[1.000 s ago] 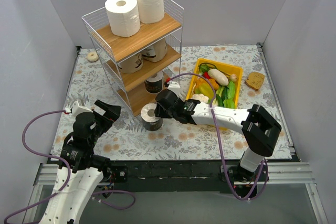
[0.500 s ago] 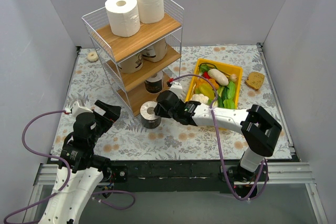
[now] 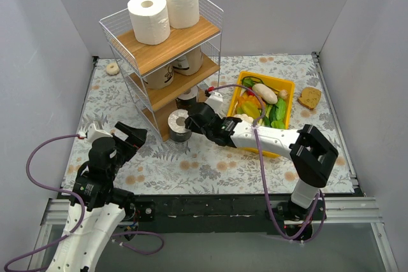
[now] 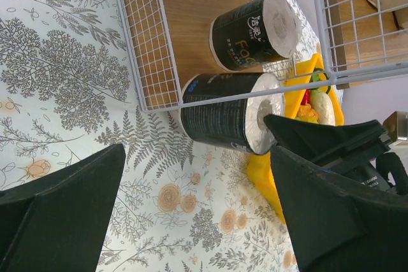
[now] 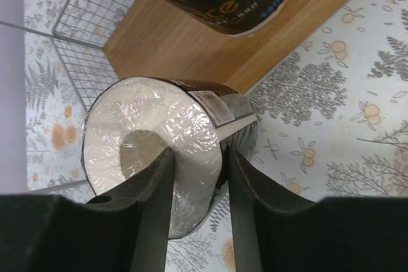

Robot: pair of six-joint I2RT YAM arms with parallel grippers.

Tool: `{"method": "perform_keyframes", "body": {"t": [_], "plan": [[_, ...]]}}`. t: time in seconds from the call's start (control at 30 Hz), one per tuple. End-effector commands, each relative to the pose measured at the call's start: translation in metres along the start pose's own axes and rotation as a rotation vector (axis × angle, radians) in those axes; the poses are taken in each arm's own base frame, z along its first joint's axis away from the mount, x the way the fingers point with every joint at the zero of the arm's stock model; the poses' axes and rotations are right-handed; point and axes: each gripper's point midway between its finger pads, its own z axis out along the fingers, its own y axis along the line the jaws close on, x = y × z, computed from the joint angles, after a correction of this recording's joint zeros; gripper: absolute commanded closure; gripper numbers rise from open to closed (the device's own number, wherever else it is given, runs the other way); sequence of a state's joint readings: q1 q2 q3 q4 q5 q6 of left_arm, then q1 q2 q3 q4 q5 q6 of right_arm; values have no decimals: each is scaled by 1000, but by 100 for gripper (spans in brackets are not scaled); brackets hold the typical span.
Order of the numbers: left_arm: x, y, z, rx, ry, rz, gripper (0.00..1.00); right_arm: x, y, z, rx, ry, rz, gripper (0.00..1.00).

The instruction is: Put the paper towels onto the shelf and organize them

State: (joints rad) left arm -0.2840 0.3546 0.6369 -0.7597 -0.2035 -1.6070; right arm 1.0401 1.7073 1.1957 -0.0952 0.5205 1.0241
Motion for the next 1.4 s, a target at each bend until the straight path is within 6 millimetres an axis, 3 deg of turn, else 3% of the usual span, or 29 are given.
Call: {"method": "perform_keyframes", "body": {"t": [0.0,0.1,0.43,0.63,0.67,0.8,0.93,1.1,1.27,1.37], "plan": [[-11,-6,-8,12,-35,-11,2,-42,51,0,-126,-125,132,72],[-12,-7,-9,14,-40,-11,2,-45,63,7,-141,-132,141,72],[-12,-6,-10,12,-42,-15,2,-39,76,43,-124,-143,186,70],[-13,-6,-11,13,-46,-14,2,-40,87,50,-160,-149,199,52],[-13,-7,-11,15,-46,-15,2,-40,87,49,-160,-146,195,45],[-13,-6,-11,13,-46,-15,2,-39,84,37,-191,-132,186,37],[-12,-8,-10,20,-44,-15,2,-42,79,22,-222,-132,184,38],[-10,-8,-9,21,-37,-14,2,-42,64,3,-219,-125,177,49],[-11,-8,-11,25,-38,-15,2,-30,52,7,-213,-106,208,62],[-11,-9,-12,28,-37,-13,2,-17,50,15,-201,-69,238,64]]}}
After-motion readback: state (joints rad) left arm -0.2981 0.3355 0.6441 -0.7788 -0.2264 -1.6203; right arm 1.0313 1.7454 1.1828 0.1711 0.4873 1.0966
